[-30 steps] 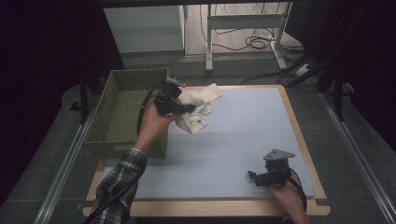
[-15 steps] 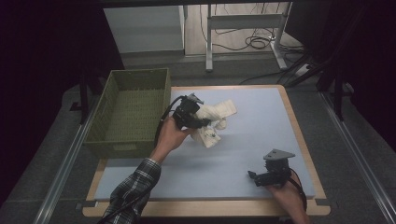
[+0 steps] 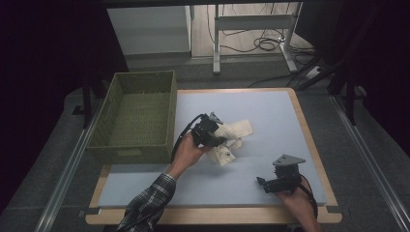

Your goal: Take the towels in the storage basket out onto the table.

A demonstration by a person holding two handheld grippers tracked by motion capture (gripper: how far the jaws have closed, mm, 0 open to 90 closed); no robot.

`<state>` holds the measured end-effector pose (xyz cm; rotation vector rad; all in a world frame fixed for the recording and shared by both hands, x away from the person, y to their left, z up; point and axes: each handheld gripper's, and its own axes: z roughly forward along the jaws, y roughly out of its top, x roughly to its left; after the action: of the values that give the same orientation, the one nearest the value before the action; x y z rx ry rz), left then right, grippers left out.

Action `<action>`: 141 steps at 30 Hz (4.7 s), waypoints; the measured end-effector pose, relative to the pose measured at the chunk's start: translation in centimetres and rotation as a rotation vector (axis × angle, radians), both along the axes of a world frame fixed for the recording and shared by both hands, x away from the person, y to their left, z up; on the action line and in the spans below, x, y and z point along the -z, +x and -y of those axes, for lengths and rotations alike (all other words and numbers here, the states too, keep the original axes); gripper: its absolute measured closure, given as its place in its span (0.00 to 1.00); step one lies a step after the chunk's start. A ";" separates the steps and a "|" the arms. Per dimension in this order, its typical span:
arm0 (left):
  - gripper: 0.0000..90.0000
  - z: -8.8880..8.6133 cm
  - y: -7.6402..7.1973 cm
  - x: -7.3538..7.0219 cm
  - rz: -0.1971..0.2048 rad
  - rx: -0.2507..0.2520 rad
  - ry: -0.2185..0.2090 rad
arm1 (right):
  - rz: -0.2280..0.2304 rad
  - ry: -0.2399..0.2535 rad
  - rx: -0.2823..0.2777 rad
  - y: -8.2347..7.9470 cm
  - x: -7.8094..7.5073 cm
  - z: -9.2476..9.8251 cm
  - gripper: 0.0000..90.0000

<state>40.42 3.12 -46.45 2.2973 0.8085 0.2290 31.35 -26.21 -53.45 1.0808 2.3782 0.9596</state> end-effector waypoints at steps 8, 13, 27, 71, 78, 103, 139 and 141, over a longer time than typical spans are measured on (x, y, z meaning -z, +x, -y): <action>0.72 1.3 -0.2 2.7 0.021 0.006 0.006 | 0.001 -0.003 -0.001 0.0 0.0 0.0 0.01; 0.66 1.8 -0.3 3.9 0.021 0.005 0.003 | 0.000 -0.002 0.000 0.0 0.0 0.0 0.01; 0.22 0.8 -1.2 3.6 0.024 -0.019 -0.051 | 0.000 -0.003 0.000 0.0 0.0 0.0 0.01; 0.97 -5.5 -6.2 7.0 0.015 -0.041 -0.096 | -0.025 0.057 -0.026 0.3 -1.2 0.5 0.60; 0.97 -6.4 -6.2 7.7 -0.008 -0.064 -0.144 | -0.030 0.106 -0.072 2.8 -2.4 -0.1 0.73; 0.96 -6.5 -6.5 8.0 0.014 -0.064 -0.158 | 0.011 0.042 -0.161 8.1 -2.9 -4.2 0.97; 0.94 -3.2 -0.5 2.2 0.123 -0.146 -0.122 | 0.044 0.093 -0.032 6.5 -10.0 3.8 0.97; 0.93 -3.1 1.3 1.3 0.135 -0.193 -0.101 | 0.059 0.096 -0.013 6.9 -10.6 4.2 0.97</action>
<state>41.73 6.20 -47.72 2.0863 0.9497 0.4161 38.20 -30.42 -42.81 1.0569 2.3157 1.1053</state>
